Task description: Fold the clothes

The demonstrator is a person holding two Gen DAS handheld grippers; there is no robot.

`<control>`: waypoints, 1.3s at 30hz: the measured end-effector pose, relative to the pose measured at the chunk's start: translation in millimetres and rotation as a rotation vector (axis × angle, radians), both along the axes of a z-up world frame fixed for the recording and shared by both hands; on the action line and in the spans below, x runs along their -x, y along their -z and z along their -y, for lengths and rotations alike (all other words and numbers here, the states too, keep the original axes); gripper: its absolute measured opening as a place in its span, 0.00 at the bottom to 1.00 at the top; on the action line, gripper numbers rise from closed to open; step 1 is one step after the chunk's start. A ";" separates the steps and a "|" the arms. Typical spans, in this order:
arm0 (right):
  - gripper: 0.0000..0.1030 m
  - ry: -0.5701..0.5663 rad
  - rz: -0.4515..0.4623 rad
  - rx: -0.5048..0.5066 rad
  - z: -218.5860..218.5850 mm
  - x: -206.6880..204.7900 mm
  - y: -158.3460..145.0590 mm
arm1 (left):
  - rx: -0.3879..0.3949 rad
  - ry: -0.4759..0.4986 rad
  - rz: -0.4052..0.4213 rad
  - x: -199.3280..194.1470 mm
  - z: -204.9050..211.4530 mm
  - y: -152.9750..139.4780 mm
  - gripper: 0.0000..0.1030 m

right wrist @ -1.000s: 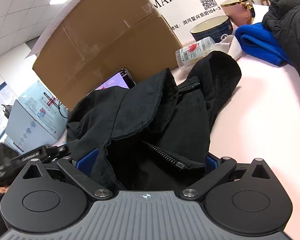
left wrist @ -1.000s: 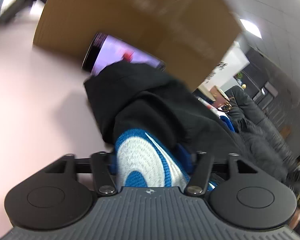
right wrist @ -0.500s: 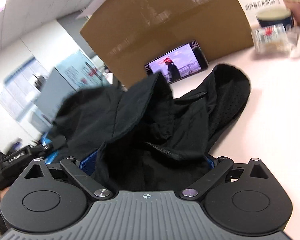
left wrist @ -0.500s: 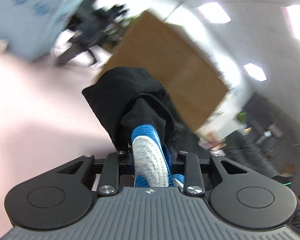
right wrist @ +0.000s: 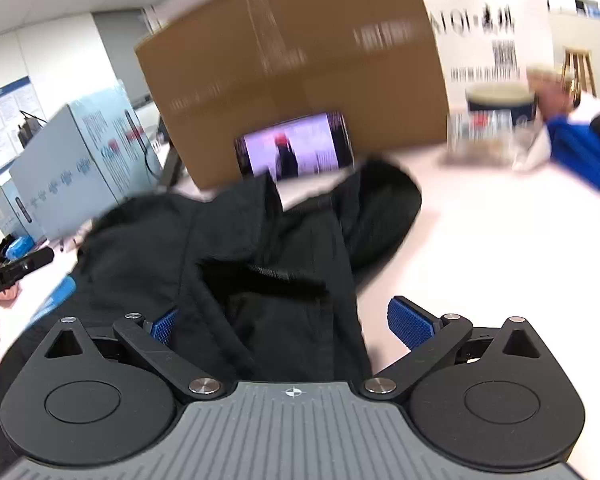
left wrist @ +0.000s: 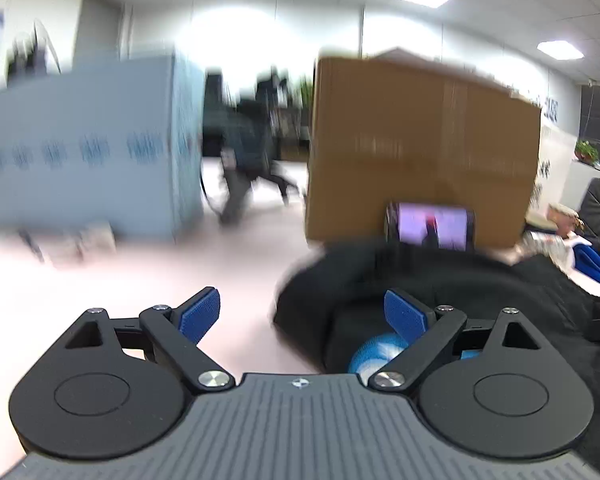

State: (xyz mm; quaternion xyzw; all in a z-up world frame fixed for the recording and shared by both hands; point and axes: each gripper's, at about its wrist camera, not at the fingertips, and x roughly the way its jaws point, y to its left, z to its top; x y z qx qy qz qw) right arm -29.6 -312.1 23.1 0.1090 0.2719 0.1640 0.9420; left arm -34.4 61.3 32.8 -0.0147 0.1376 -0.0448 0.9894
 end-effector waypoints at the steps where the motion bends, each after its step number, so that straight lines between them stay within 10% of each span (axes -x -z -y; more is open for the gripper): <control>1: 0.99 0.002 0.053 0.008 -1.2 6.0 -8.6 | -0.009 0.012 0.029 1.7 2.9 -3.8 0.86; 8: 0.99 -0.207 0.258 -0.100 -34.7 18.8 -30.5 | -0.142 0.077 0.010 -45.9 54.3 6.3 0.86; 22: 1.00 -0.224 -0.053 -0.069 -21.6 -69.8 42.7 | -0.075 0.193 -0.307 -132.1 76.0 51.0 1.00; 30: 1.00 -0.238 -0.026 -0.106 -14.0 -59.5 40.2 | -0.095 0.160 -0.216 -116.2 74.9 45.2 1.00; 39: 1.00 -0.148 0.228 -0.132 19.1 -41.5 16.8 | -0.015 0.012 0.053 -69.2 45.3 18.5 1.00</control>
